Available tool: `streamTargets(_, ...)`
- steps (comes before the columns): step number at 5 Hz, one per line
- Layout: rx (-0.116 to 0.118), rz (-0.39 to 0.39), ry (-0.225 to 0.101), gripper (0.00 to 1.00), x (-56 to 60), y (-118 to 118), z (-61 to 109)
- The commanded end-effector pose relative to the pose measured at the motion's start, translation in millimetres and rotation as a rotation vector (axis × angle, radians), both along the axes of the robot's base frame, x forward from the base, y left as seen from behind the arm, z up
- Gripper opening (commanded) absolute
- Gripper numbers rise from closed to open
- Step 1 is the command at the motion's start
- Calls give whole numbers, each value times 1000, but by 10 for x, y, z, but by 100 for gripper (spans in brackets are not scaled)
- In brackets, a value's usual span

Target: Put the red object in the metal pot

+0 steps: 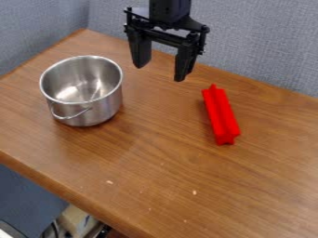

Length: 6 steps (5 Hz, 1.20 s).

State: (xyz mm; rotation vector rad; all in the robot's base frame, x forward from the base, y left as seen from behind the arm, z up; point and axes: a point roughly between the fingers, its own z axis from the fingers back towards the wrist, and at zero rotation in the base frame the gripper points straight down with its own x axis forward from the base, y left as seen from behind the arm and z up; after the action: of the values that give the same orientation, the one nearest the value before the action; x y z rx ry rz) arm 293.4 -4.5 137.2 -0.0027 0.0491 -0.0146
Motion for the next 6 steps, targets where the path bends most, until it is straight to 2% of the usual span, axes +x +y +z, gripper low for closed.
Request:
streamTargets(1, -1, 11, 17, 100, -47, 84, -88)
streamTargets(2, 10, 41, 27, 100, 54, -24, -105)
streamTargets(3, 11, 28, -8, 100, 272, -147, -139)
streamTargets(5, 23, 36, -65, 100, 578, -450, -203)
streamTargets(6, 46, 44, -93, 100, 571, -471, -250)
